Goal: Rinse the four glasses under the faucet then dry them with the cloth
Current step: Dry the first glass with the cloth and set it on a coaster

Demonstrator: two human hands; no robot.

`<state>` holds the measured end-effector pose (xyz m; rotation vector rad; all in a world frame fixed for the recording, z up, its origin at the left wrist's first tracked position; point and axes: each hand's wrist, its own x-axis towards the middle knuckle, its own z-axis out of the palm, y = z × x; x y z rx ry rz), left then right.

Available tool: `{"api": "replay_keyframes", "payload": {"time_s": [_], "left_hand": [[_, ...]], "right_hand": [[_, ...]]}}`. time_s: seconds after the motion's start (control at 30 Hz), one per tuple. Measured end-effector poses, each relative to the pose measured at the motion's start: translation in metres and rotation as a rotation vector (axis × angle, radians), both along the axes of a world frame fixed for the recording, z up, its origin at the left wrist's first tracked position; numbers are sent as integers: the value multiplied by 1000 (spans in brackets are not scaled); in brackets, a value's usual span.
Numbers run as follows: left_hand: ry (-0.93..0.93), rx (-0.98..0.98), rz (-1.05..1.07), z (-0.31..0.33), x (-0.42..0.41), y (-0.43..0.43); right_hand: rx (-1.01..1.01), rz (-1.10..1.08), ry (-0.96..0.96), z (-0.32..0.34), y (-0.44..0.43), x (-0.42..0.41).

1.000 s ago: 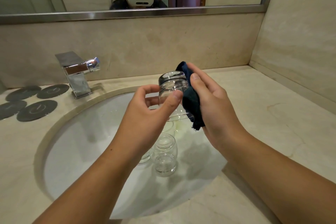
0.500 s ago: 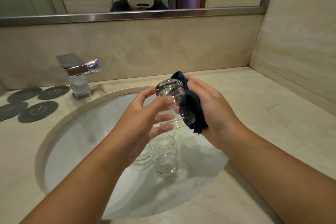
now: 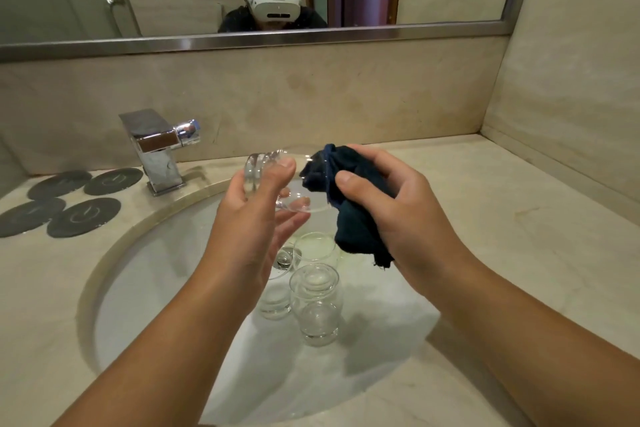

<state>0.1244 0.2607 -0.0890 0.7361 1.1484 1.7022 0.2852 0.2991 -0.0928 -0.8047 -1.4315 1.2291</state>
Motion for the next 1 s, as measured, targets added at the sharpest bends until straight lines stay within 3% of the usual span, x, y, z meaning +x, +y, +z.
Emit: {"api": "replay_keyframes", "payload": {"time_s": [0.13,0.3,0.5,0.77,1.0], "left_hand": [[-30,19,20,1,1,0],[37,44,-16,-4,-1,1],[97,86,-104,-2,-3,-1],[246,158,-207,1,-7,-7],[295,164,-280,-4,-12,-6]], "right_hand": [[-11,51,-21,5,1,3],[24,73,-201,6,0,2],[-55,293,-105,10,-1,4],[-22,453,-132,13,-13,6],[-229,478,-52,14,-15,7]]}}
